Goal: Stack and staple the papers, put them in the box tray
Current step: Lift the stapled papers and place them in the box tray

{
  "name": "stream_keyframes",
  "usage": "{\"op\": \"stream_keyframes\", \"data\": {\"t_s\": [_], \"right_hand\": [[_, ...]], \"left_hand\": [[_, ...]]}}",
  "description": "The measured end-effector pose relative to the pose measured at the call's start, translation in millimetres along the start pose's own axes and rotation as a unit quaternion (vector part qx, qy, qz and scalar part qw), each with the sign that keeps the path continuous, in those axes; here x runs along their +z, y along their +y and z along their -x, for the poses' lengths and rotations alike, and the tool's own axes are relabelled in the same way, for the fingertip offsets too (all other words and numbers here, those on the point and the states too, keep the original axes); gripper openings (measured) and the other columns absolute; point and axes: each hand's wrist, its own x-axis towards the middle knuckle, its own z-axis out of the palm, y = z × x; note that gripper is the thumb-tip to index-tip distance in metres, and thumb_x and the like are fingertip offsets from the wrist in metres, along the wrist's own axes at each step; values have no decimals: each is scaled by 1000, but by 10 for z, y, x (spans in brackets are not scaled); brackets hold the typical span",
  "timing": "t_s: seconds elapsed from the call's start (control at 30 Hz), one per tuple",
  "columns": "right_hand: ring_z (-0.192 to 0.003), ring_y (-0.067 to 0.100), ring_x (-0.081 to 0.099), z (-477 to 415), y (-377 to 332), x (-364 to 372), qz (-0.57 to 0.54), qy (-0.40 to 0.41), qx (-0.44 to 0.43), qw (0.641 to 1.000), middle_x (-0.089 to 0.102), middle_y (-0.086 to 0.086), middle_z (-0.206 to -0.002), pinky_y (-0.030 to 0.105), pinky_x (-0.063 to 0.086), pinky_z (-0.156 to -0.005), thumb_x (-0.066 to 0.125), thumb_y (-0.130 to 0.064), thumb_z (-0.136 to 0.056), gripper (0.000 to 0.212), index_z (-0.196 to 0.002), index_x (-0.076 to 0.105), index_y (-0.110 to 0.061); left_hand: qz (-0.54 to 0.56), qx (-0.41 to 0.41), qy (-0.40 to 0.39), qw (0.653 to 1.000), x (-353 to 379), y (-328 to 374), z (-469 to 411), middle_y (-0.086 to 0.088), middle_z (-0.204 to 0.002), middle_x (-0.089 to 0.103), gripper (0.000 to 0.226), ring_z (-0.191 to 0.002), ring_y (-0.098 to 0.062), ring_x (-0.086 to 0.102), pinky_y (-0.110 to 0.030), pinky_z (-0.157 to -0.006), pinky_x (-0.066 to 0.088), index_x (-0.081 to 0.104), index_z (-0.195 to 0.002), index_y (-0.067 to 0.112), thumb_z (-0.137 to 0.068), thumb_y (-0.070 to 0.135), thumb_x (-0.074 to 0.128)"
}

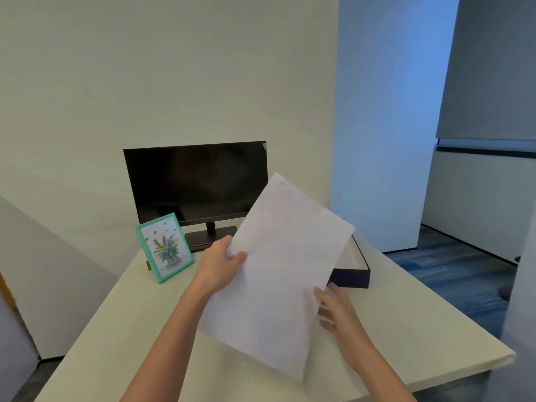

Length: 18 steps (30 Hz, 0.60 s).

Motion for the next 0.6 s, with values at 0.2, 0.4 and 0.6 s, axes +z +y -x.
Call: {"op": "stream_keyframes", "data": {"t_s": [0.2, 0.4, 0.6], "right_hand": [[-98, 22, 59, -59, 283, -158, 80, 13, 59, 995, 60, 4, -105, 38, 49, -85, 53, -7, -75, 44, -116, 44, -18], [-91, 19, 54, -540, 47, -482, 161, 113, 14, 980, 55, -4, -95, 26, 42, -67, 37, 9, -84, 44, -121, 46, -14], [-86, 23, 51, -1376, -408, -655, 232, 160, -11, 960, 53, 6, -101, 30, 42, -68, 34, 5, -88, 45, -130, 36, -11]], "left_hand": [[145, -140, -48, 978, 729, -348, -230, -12, -97, 70, 17, -79, -27, 66, -31, -67, 52, 65, -99, 9, -87, 16, 56], [188, -188, -80, 961, 1290, -330, -657, -11, -97, 57, 23, -78, -25, 56, -34, -66, 49, 50, -104, 8, -81, 13, 51], [100, -104, -96, 985, 1750, -161, -1139, -14, -114, 51, 58, -101, -29, 53, -35, -81, 45, 26, -134, 19, -85, -4, 45]]}}
